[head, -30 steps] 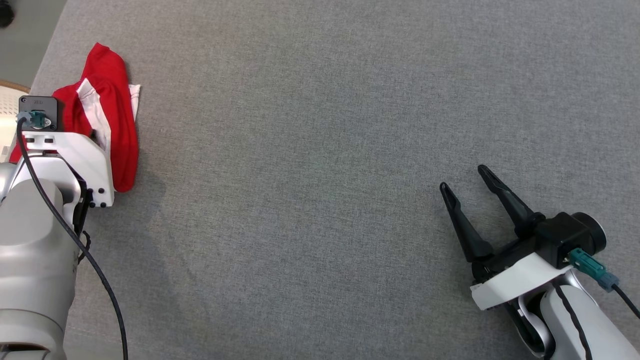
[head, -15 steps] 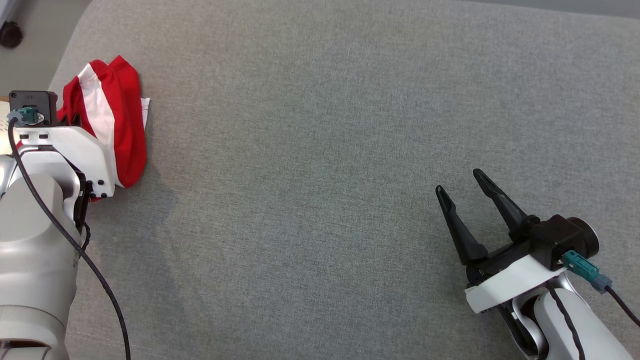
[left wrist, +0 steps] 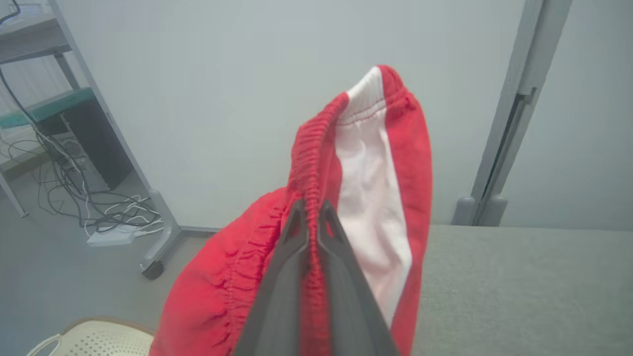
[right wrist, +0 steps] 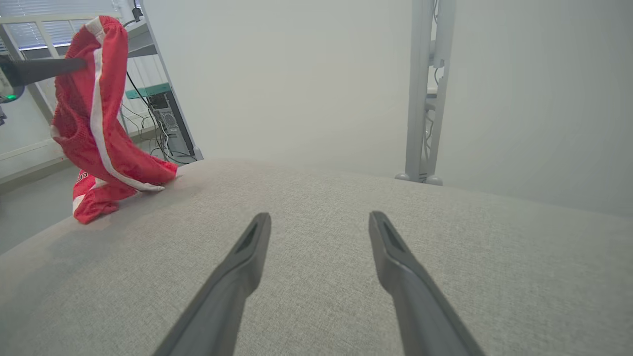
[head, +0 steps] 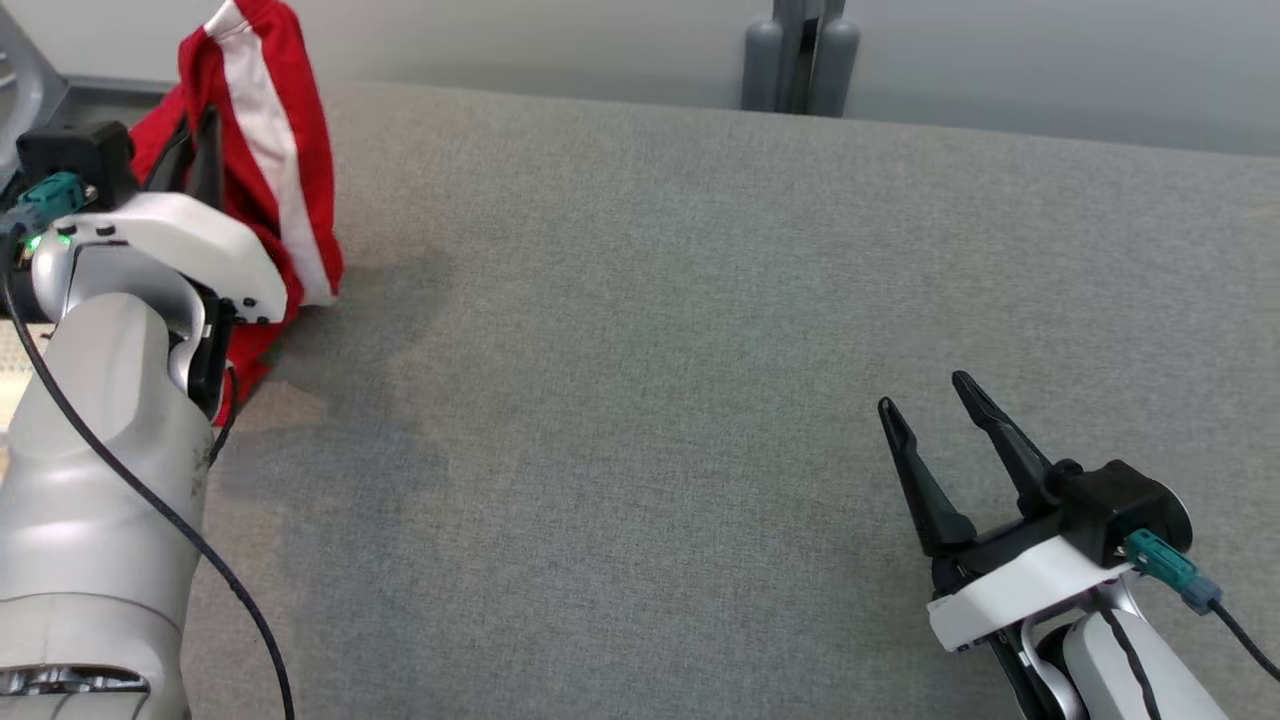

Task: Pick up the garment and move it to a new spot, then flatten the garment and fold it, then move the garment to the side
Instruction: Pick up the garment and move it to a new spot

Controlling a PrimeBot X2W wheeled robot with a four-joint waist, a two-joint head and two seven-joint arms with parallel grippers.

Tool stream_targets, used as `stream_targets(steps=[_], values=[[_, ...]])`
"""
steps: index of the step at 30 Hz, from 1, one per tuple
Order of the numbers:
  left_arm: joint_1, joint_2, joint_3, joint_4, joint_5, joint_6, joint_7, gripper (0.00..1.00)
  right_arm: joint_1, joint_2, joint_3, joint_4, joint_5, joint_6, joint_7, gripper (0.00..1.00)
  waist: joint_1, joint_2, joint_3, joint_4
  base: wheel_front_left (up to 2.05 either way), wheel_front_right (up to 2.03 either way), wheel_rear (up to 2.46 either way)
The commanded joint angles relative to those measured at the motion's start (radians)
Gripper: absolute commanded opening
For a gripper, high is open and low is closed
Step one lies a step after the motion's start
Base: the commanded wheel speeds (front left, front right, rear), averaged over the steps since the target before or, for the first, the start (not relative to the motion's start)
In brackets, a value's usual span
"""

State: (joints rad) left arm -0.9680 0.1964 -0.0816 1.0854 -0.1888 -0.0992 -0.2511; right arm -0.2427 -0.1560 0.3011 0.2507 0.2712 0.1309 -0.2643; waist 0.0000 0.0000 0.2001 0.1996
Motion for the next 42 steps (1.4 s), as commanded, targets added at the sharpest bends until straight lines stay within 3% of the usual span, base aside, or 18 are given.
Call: stream_targets(steps=[1,9,18,24,36,42], values=[[0.01,-0.005,-0.003,-0.032,-0.014,-0.008,-0.008,0.0,0.015,0.0,-0.012,0.001,-0.007,0.0,-0.001,1.0,0.0,0.0,-0.045,-0.036,0.0,0.0,0.0],[0.082,-0.041,-0.076,-0.3,-0.046,-0.032,-0.013,0.0,0.048,0.014,-0.067,-0.009,-0.024,0.0,0.0,1.0,0.0,0.0,-0.125,-0.13,0.0,0.0,0.0],[0.13,-0.041,-0.314,-0.554,-0.18,-0.031,0.004,0.0,0.046,0.022,-0.109,-0.022,-0.043,0.0,0.0,1.0,0.0,0.0,-0.155,-0.255,0.0,0.0,0.0],[0.128,-0.038,-0.414,-0.666,-0.235,-0.031,0.027,0.0,0.032,0.031,-0.129,-0.032,-0.054,0.0,0.0,1.0,0.0,0.0,-0.148,-0.324,0.0,0.0,0.0],[0.053,-0.06,-0.559,-0.724,-0.274,-0.031,-0.009,0.0,-0.014,0.055,-0.142,-0.043,-0.045,0.0,0.0,1.0,0.0,0.0,-0.077,-0.455,0.0,0.0,0.0],[0.086,0.026,-0.588,-0.73,-0.233,-0.031,-0.013,0.0,-0.021,0.064,-0.143,-0.045,-0.045,0.0,0.0,1.0,0.0,0.0,-0.048,-0.465,0.0,0.0,0.0]])
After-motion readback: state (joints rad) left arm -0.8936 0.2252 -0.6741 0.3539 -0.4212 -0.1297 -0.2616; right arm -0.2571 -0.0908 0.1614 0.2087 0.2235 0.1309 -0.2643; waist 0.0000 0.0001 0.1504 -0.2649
